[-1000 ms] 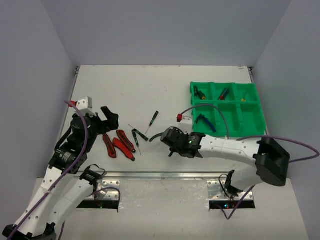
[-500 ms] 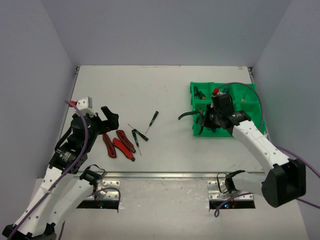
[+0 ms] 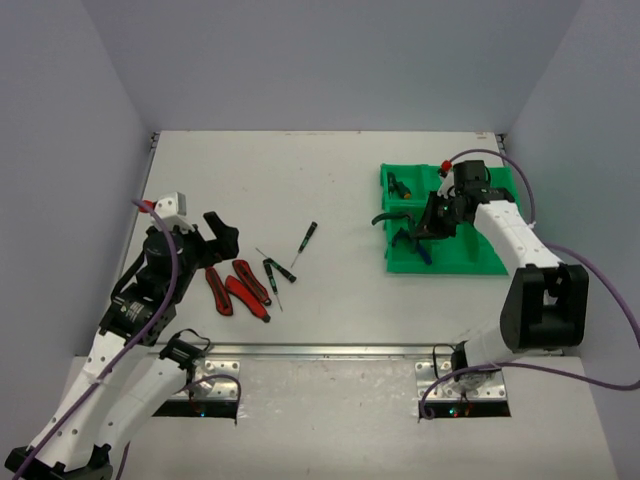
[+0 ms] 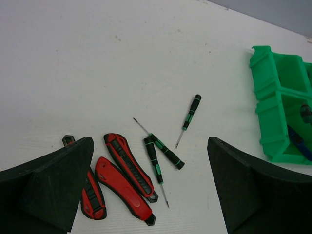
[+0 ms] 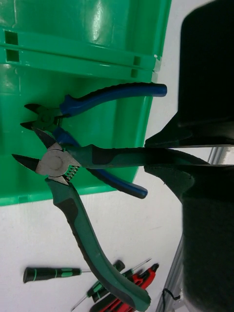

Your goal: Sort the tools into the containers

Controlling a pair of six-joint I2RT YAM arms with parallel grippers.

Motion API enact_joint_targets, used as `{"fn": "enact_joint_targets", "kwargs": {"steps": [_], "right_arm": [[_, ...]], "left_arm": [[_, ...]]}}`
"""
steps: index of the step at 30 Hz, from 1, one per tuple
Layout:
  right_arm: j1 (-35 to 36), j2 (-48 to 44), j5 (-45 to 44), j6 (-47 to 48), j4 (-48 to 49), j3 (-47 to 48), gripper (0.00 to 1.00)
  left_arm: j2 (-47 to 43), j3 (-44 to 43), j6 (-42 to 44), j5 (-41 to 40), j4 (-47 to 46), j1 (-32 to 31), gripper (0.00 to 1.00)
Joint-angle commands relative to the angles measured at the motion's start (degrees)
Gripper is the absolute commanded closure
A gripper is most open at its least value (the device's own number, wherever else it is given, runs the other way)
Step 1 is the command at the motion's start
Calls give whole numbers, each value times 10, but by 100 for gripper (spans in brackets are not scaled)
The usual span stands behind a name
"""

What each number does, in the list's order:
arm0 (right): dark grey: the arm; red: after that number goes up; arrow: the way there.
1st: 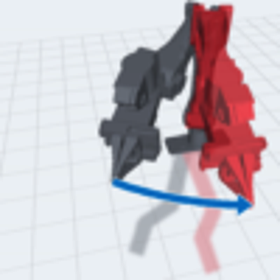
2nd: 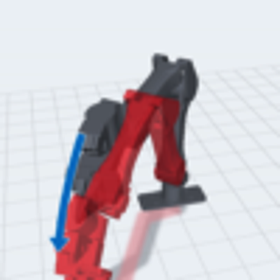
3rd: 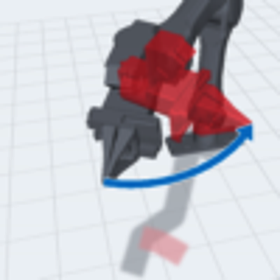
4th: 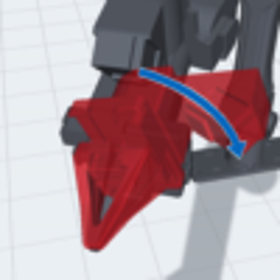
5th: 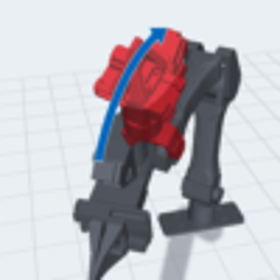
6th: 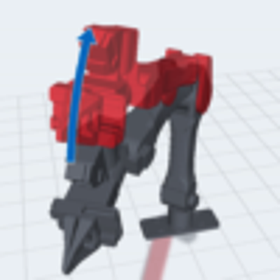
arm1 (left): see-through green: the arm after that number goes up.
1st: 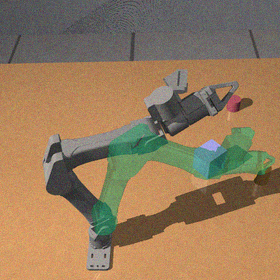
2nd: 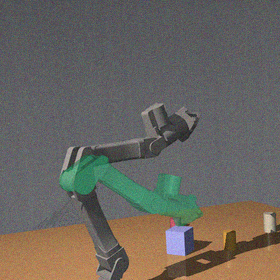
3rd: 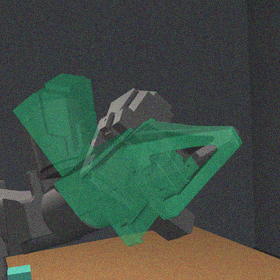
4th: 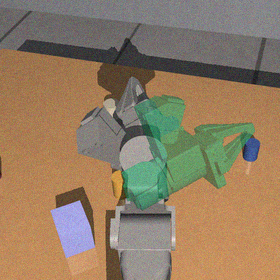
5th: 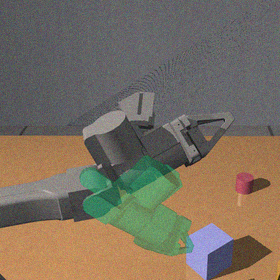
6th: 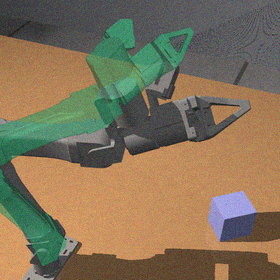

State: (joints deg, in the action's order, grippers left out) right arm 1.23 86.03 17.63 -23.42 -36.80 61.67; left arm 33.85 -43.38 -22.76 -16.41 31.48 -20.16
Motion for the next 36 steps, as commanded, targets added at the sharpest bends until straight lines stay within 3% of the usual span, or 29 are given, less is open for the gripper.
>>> {"fn": "enact_joint_targets", "kwargs": {"steps": [1, 12, 15, 19, 26, 28, 32, 36], "right_arm": [[-10, 50, -8, 30, -27, 66, 100], [-10, 66, -24, 38, -36, 65, 97], [-10, 81, -25, 41, -36, 69, 82], [-10, 70, -52, 28, -36, 68, 40], [-10, 0, -30, 17, -30, 71, 30], [-10, -51, 14, -4, 20, 38, 1], [18, -127, 56, -20, 66, -10, 1], [113, -166, -18, -12, 43, -18, 1]], "left_arm": [[3, -1, 5, 7, -27, 2, 0], [6, 0, 6, 11, -29, -1, 0], [8, 0, 6, 11, -29, -1, 0], [6, 0, 6, 9, -28, -1, 0], [11, 0, 6, 10, -28, -1, 0], [13, 0, 6, 9, -28, -1, 0], [34, 0, 10, 22, -31, -1, 0], [85, -3, 15, 47, -31, -1, 0]]}}
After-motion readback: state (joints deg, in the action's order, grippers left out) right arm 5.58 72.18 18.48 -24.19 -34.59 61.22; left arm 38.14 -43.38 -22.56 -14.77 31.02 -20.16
